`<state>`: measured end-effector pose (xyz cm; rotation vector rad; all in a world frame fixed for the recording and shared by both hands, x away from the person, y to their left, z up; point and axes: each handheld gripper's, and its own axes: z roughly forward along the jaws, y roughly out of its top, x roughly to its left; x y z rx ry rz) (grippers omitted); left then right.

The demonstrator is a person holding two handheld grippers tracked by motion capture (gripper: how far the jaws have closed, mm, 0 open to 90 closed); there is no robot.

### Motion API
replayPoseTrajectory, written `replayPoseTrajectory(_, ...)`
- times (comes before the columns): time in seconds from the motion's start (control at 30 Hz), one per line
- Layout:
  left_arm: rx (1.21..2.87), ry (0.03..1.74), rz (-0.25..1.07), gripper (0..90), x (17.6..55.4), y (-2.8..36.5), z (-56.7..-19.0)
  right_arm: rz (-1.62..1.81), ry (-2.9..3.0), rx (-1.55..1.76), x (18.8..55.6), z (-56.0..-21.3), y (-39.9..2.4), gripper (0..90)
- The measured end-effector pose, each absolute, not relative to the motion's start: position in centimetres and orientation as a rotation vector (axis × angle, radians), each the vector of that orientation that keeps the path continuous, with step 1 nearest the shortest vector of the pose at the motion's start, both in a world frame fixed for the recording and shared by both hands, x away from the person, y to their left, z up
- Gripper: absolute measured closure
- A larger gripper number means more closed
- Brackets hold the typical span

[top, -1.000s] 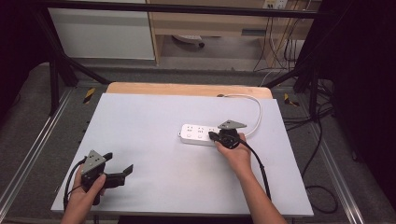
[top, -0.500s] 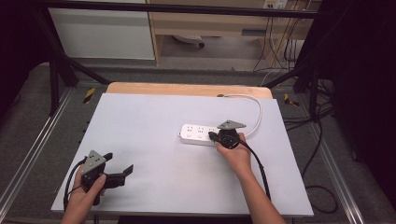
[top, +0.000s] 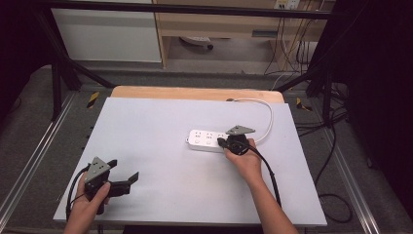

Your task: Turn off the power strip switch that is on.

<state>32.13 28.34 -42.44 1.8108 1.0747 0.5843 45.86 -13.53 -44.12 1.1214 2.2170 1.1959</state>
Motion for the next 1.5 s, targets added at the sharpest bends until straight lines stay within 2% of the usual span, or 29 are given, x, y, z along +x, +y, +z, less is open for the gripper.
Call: replayPoseTrajectory(1.5,1.802,1.084,0.576,5.6,32.28,28.54,-42.49,1.234,2.193,1.181,45.94,-43.69,-14.12,90.0)
